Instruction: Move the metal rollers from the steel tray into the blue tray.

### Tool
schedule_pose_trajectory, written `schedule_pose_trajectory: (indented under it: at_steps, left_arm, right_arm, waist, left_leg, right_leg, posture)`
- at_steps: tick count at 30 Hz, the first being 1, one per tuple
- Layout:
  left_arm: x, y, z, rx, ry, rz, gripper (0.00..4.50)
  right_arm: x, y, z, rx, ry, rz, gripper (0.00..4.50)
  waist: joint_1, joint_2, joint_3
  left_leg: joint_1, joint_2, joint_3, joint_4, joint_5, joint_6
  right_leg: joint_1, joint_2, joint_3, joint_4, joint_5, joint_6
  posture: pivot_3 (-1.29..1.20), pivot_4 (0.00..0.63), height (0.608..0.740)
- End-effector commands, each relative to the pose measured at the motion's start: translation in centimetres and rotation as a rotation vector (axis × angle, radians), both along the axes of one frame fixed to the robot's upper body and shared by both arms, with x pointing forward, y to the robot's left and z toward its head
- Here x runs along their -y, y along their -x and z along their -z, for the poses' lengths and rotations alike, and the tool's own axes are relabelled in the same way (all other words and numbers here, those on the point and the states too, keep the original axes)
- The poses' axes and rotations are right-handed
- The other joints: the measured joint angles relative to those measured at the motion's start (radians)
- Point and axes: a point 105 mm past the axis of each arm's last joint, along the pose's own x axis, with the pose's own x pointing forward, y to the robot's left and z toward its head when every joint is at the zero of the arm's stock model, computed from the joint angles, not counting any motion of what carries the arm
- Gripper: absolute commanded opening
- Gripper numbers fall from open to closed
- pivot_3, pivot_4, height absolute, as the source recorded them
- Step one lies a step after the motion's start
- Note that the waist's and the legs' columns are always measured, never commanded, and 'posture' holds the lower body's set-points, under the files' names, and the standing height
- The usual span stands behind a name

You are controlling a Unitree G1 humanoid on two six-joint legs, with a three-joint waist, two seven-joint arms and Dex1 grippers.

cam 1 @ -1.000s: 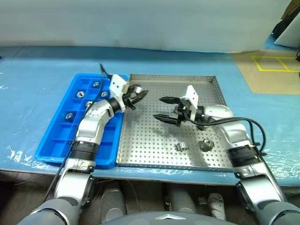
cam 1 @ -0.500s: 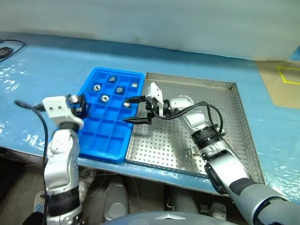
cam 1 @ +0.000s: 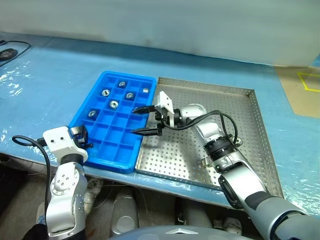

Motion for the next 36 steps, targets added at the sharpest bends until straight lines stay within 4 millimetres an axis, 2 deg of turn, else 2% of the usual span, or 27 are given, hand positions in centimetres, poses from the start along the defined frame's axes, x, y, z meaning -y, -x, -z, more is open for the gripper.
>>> schedule_pose_trajectory:
  at_steps: [1, 2, 7, 10, 14, 16, 19, 22, 29, 33, 36]
  left_arm:
    - [0.1, 0.4, -0.1, -0.008, -0.01, -0.011, 2.56]
    - [0.2, 0.2, -0.2, -0.003, -0.008, -0.007, 2.75]
    - [0.2, -1.3, -0.9, 0.029, 0.006, 0.036, 4.41]
    - [1.2, -3.7, -2.5, 0.103, 0.024, 0.152, 4.47]
    - [4.3, -7.6, -5.5, 0.209, -0.039, 0.396, 4.47]
    - [6.1, -9.3, -6.8, 0.257, -0.059, 0.534, 4.47]
    - [9.2, -10.8, -7.8, 0.295, -0.101, 0.769, 4.47]
    - [12.6, -11.4, -7.7, 0.304, -0.159, 1.013, 4.47]
    - [19.0, -11.6, -6.7, 0.309, -0.156, 1.38, 4.47]
    - [21.7, -12.1, -5.8, 0.279, -0.175, 1.461, 4.47]
    - [22.6, -13.8, -4.7, 0.2, -0.237, 1.402, 4.47]
  right_arm:
    - [0.2, 0.1, -0.8, 0.038, -0.026, 0.0, 4.28]
    - [0.4, 0.0, -0.7, 0.037, -0.023, 0.007, 4.28]
    - [0.7, -0.5, -0.4, 0.048, -0.021, 0.043, 4.28]
    - [1.2, -1.0, -0.7, 0.051, -0.034, 0.079, 4.28]
    - [2.3, -1.6, -1.2, 0.075, -0.045, 0.146, 4.28]
    - [3.5, -1.9, -1.8, 0.088, -0.055, 0.199, 4.28]
    - [6.0, -2.0, -2.1, 0.09, -0.055, 0.292, 4.28]
    - [9.1, -1.9, -1.1, 0.104, 0.001, 0.406, 4.28]
    - [14.0, 0.2, 0.0, 0.107, 0.059, 0.615, 4.28]
    - [16.4, 1.3, 0.1, 0.117, 0.079, 0.731, 4.28]
    - [17.5, 1.9, -0.4, 0.121, 0.059, 0.797, 4.28]
  waist:
    - [0.0, 0.0, 0.0]
    - [0.0, 0.0, 0.0]
    - [0.0, 0.0, 0.0]
    - [0.002, 0.0, 0.0]
    - [-0.003, 0.0, 0.0]
    - [-0.007, 0.0, 0.0]
    - [-0.022, 0.0, 0.0]
    - [-0.045, 0.0, 0.0]
    - [-0.119, 0.0, -0.001]
    - [-0.162, 0.0, -0.001]
    - [-0.195, 0.0, -0.001]
  left_leg:
    - [0.0, 0.0, 0.0, 0.0, 0.0, 0.0]
    - [0.0, 0.0, 0.0, 0.0, 0.0, 0.0]
    - [0.001, 0.0, 0.0, 0.0, 0.0, 0.0]
    - [0.001, 0.0, 0.0, 0.0, 0.0, -0.001]
    - [0.001, 0.0, 0.0, 0.002, 0.001, -0.001]
    - [0.001, -0.001, 0.0, 0.003, 0.001, -0.001]
    - [0.001, -0.002, 0.0, 0.004, 0.002, -0.002]
    - [0.001, -0.003, 0.001, 0.004, 0.003, -0.003]
    - [0.005, -0.002, 0.003, 0.004, 0.001, 0.0]
    - [0.012, -0.003, 0.008, 0.004, -0.001, 0.002]
    - [0.016, -0.003, 0.01, 0.005, -0.001, 0.003]
  right_leg:
    - [0.0, 0.0, 0.0, 0.0, 0.0, 0.0]
    - [0.0, 0.0, 0.0, 0.0, 0.0, 0.0]
    - [0.0, 0.0, 0.0, 0.002, 0.0, 0.0]
    - [0.0, 0.0, 0.0, 0.002, 0.0, 0.0]
    - [0.0, 0.0, 0.001, 0.003, 0.001, 0.0]
    - [0.0, 0.0, 0.001, 0.004, 0.001, 0.0]
    - [0.0, 0.001, 0.002, 0.004, 0.001, 0.0]
    - [0.001, 0.001, 0.003, 0.004, 0.001, 0.001]
    - [0.002, 0.002, 0.014, 0.005, 0.001, 0.001]
    - [0.006, 0.002, 0.02, 0.004, 0.001, 0.001]
    - [0.008, 0.002, 0.024, 0.004, 0.002, 0.003]
  posture:
    - [0.17, 0.15, 0.74]
    - [0.17, 0.15, 0.74]
    - [0.15, 0.15, 0.74]
    - [0.1, 0.15, 0.74]
    - [-0.02, 0.15, 0.74]
    - [-0.09, 0.15, 0.74]
    - [-0.19, 0.15, 0.74]
    - [-0.29, 0.15, 0.74]
    - [-0.52, 0.15, 0.74]
    - [-0.6, 0.15, 0.74]
    - [-0.66, 0.15, 0.74]
